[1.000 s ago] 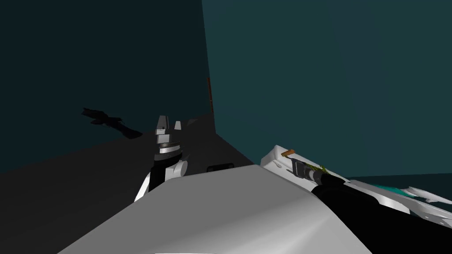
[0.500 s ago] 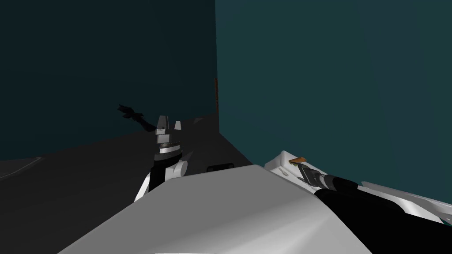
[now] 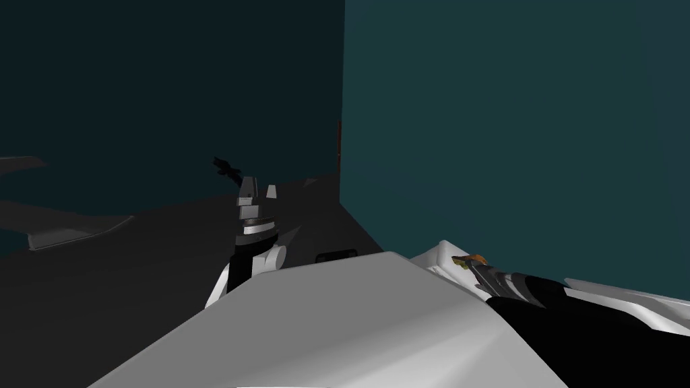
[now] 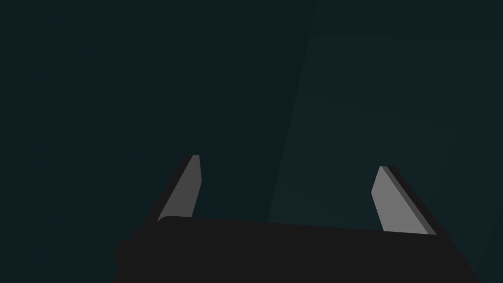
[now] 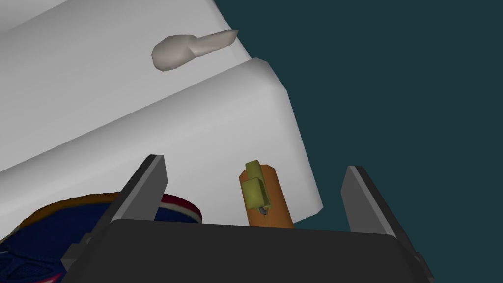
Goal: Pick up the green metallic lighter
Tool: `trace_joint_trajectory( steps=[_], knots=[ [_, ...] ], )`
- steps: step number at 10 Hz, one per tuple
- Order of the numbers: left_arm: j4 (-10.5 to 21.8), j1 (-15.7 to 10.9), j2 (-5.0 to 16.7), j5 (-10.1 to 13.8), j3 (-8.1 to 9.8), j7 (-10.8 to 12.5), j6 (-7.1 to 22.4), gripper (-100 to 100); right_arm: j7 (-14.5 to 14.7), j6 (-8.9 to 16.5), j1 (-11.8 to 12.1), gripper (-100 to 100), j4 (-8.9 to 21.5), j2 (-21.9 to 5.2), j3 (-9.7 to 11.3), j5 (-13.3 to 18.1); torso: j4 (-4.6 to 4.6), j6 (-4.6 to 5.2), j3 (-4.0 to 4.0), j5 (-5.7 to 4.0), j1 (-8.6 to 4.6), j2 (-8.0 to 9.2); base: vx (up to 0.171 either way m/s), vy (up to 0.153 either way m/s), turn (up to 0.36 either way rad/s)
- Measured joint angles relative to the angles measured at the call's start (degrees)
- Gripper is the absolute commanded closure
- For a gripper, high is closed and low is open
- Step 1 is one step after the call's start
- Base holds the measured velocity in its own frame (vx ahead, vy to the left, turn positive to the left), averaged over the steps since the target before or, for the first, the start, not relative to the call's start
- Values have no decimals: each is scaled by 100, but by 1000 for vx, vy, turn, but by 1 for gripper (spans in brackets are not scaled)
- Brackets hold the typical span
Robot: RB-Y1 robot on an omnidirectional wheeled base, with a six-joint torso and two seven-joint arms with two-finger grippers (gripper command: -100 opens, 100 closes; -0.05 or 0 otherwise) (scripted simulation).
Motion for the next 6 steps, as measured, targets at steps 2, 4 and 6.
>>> trace_joint_trajectory(
  steps=[2,4,6],
  knots=[
    [0,1,0,0,0,0,0,0,211,-110,73,-100,223,-226,186,71,2,7,3,4,23,5,-20,24,67],
    [0,0,-1,0,-1,0,0,0,383,-168,375,-100,306,-412,141,135,3,4,7,7,33,12,-29,29,95],
    [0,1,0,0,0,0,0,0,508,-219,511,-100,398,-509,162,171,2,7,4,5,23,6,-10,10,33]
  ],
)
